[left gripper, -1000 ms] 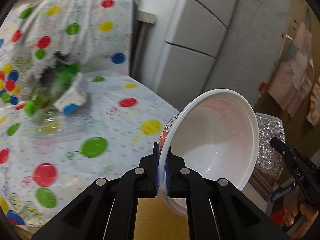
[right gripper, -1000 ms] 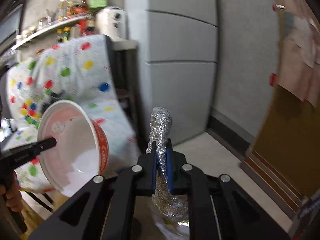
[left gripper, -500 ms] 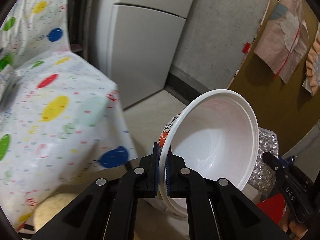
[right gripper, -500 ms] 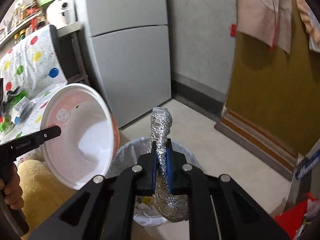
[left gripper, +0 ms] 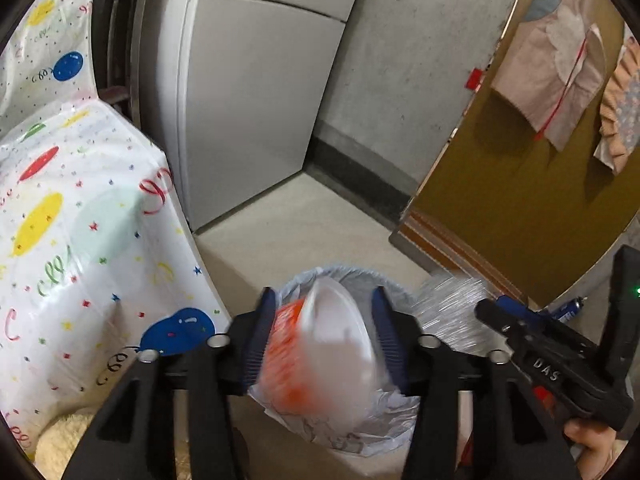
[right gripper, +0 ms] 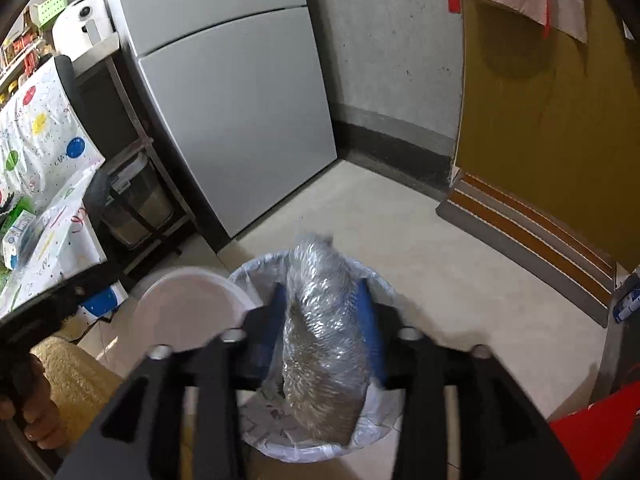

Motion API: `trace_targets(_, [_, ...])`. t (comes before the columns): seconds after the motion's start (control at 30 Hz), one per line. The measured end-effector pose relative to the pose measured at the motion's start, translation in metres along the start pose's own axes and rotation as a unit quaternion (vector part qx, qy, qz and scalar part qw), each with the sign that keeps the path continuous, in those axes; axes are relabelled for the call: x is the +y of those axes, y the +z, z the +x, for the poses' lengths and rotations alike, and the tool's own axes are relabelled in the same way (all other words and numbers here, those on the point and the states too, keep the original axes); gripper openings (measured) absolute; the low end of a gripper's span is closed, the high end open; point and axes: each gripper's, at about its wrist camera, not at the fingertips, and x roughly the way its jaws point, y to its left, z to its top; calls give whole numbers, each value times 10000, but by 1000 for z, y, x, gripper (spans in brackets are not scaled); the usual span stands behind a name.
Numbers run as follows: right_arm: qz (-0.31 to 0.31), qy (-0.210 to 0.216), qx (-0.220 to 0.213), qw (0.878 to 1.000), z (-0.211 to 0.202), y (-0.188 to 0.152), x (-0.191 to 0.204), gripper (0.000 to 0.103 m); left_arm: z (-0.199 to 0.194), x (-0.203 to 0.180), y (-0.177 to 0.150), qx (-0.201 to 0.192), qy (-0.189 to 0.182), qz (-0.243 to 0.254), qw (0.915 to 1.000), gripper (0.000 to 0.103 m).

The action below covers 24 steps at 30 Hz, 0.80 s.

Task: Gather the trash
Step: 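Carry the noodle cup in the left gripper and foil in the right gripper to the bin, release both, then move both tools back toward the chair seat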

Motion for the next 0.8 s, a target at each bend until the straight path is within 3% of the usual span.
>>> trace_targets(0.2, [-57, -25, -313, 9995, -28, 10, 10, 43, -24, 15, 2, -63, -55, -120, 9999, 54])
trace_targets(0.43, [-410, 48, -1208, 9918, -90, 33, 49, 43, -80, 43, 1, -409, 623, -189, 9970, 54])
trace_targets(0.57, [-786, 404, -1448, 9855, -115, 38, 86, 43, -118, 65, -3, -592, 1052, -289, 9923, 54])
trace_targets(0.8, [-1619, 1254, -1214, 9713, -116, 32, 171, 43, -177, 121, -22, -673, 1532, -833, 9824, 55])
